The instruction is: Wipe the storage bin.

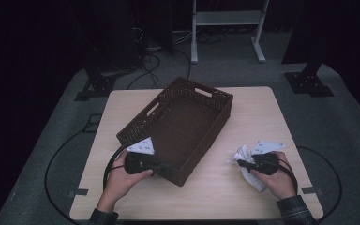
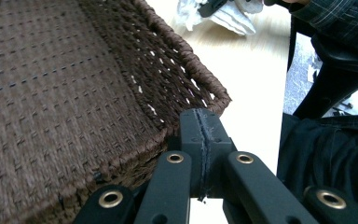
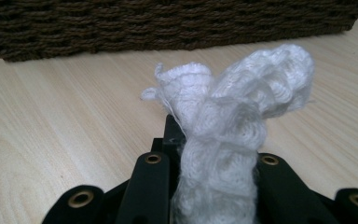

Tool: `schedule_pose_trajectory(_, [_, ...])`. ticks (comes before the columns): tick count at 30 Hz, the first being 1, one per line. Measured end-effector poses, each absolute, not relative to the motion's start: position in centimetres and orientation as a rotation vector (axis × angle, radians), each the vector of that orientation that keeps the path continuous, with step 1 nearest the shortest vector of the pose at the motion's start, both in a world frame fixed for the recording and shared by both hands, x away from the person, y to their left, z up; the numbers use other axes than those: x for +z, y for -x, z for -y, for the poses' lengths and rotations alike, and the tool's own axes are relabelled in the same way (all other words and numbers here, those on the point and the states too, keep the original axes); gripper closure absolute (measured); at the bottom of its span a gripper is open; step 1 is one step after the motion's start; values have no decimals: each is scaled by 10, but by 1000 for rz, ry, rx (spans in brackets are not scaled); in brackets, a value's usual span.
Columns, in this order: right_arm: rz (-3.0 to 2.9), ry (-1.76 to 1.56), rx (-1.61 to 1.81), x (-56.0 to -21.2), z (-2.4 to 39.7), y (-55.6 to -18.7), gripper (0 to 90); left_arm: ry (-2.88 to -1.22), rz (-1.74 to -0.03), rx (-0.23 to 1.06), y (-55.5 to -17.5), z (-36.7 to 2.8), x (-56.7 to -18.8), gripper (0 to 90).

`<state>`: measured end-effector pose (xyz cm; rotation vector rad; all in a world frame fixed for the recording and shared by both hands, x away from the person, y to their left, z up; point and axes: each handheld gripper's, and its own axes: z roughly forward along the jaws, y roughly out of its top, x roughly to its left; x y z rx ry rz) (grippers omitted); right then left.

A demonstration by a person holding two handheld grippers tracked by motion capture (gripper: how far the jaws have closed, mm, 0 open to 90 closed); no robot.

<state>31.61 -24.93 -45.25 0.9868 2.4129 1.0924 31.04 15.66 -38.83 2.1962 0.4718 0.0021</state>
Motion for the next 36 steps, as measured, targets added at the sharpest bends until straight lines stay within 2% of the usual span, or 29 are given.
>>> schedule_pose_trajectory(9, [-2402,-1007,1104,-453,256,-319,750,-2204,-452,1,-313,-143,-385,856])
schedule_pose_trajectory(22, [-2412,-1003,1118,-454,258,-322,750,-2157,-659,231,-335,-214,-363,612])
schedule_pose_trajectory(36, [-2412,-994,1101,-456,258,-322,748,-2095,-848,354,-375,-272,-365,581])
